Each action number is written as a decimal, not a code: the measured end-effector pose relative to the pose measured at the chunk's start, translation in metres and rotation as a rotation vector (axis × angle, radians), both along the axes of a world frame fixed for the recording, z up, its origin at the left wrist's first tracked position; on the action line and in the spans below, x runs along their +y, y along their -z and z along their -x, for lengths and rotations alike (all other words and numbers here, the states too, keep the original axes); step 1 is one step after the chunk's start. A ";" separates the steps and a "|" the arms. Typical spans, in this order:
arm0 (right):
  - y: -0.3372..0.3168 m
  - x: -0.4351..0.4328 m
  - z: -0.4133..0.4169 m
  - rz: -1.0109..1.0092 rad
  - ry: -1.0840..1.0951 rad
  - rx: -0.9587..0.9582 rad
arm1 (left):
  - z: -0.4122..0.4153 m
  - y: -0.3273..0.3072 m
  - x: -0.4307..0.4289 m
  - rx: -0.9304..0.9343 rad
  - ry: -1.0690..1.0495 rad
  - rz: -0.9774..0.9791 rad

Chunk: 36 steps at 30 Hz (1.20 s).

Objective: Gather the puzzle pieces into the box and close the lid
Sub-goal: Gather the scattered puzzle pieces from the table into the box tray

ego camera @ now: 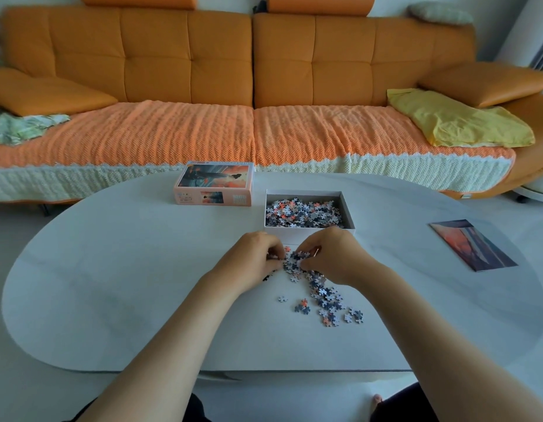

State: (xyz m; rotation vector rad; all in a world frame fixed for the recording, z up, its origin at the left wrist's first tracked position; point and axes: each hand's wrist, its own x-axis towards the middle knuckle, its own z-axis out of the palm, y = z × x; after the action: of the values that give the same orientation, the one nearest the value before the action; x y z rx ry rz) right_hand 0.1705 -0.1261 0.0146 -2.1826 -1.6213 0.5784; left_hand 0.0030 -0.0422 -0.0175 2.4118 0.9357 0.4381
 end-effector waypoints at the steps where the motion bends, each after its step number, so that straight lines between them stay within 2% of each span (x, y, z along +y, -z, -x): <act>1: -0.003 0.001 -0.001 -0.016 -0.006 -0.001 | -0.001 -0.002 0.001 -0.030 -0.010 0.029; 5: -0.017 0.009 -0.009 -0.147 0.021 -0.006 | -0.011 -0.018 0.009 -0.213 -0.051 0.109; 10: -0.025 0.031 -0.025 -0.433 0.108 -0.020 | -0.036 -0.032 0.031 -0.416 -0.145 0.013; 13: -0.022 0.043 -0.030 -0.506 0.116 -0.069 | -0.047 -0.023 0.043 -0.361 -0.146 -0.090; 18: -0.008 0.049 -0.036 -0.235 -0.041 -0.189 | -0.059 -0.007 0.045 -0.097 -0.044 -0.221; 27: -0.008 0.030 -0.035 -0.504 -0.086 -0.143 | -0.040 -0.015 0.030 -0.210 -0.042 -0.311; 29: -0.013 0.021 -0.029 -0.425 -0.126 -0.113 | -0.035 -0.013 0.021 -0.205 0.009 -0.295; 32: -0.013 0.010 -0.026 -0.165 -0.208 -0.178 | -0.027 -0.007 0.010 -0.131 0.073 -0.238; 36: -0.004 0.000 -0.024 0.116 -0.249 -0.207 | -0.021 0.003 0.001 0.048 0.143 -0.160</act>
State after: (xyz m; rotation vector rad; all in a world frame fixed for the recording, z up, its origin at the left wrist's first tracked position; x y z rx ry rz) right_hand 0.1942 -0.1264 0.0184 -2.1989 -2.0348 0.5411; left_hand 0.0237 -0.0410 -0.0200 2.6240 0.7679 0.4176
